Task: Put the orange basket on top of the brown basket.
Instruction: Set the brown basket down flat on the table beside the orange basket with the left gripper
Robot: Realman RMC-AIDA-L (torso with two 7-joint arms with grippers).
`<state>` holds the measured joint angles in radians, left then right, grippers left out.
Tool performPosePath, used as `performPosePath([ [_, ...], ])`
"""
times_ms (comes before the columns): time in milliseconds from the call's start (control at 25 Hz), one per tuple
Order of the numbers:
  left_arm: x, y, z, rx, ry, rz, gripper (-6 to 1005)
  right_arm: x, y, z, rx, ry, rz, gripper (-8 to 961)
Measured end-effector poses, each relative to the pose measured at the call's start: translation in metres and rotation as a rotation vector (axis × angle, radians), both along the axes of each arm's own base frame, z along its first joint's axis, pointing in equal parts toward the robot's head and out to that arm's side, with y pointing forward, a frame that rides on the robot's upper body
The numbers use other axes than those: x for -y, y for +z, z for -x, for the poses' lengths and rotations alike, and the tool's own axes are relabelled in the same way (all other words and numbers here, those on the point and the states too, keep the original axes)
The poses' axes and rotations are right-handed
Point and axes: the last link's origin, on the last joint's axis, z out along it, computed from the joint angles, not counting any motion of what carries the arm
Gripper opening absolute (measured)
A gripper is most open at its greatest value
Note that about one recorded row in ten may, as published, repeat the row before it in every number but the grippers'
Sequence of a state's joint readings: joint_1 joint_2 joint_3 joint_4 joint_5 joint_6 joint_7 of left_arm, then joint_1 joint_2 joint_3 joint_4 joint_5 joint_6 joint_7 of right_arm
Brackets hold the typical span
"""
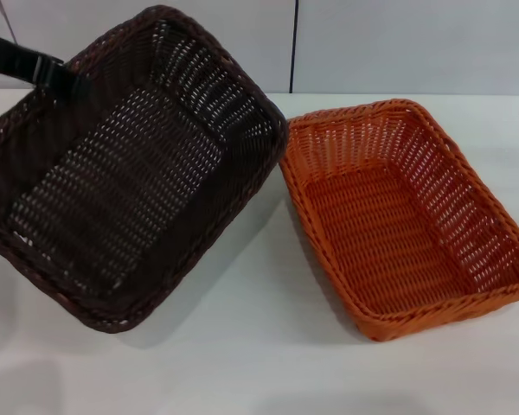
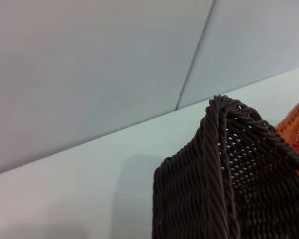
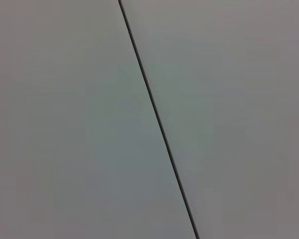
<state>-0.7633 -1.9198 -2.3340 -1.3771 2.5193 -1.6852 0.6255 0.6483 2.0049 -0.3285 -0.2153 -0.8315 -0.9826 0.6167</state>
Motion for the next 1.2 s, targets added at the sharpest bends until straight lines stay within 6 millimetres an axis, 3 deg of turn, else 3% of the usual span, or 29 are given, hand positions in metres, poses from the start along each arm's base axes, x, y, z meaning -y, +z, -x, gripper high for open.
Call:
performPosePath([
  [280, -0.005, 0.003, 0.002, -0.025, -0.043, 0.138, 238, 0.003, 0.002, -0.005, 0.000, -0.015, -0.005, 728],
  [640, -0.009, -0.021, 0.008, -0.014, -0.071, 0.308, 249, 0.008, 0.004, -0.012, -0.002, -0.032, -0.012, 728],
  [720, -0.012, -0.043, -0.001, 0.013, -0.089, 0.373, 252, 0.008, 0.005, -0.012, -0.001, -0.033, -0.013, 728],
  [960, -0.015, -0.058, -0.008, 0.034, -0.092, 0.404, 259, 0.009, 0.007, -0.015, 0.000, -0.038, -0.013, 727],
  [1000, -0.020, -0.082, -0.018, 0.067, -0.085, 0.433, 260, 0.009, 0.007, -0.015, 0.000, -0.039, -0.012, 727],
  [1080, -0.020, -0.082, -0.018, 0.067, -0.085, 0.433, 263, 0.010, 0.008, -0.016, 0.000, -0.042, -0.012, 727],
  [1200, -0.031, -0.120, -0.034, 0.126, -0.039, 0.410, 267, 0.011, 0.009, -0.019, 0.005, -0.045, -0.011, 727],
])
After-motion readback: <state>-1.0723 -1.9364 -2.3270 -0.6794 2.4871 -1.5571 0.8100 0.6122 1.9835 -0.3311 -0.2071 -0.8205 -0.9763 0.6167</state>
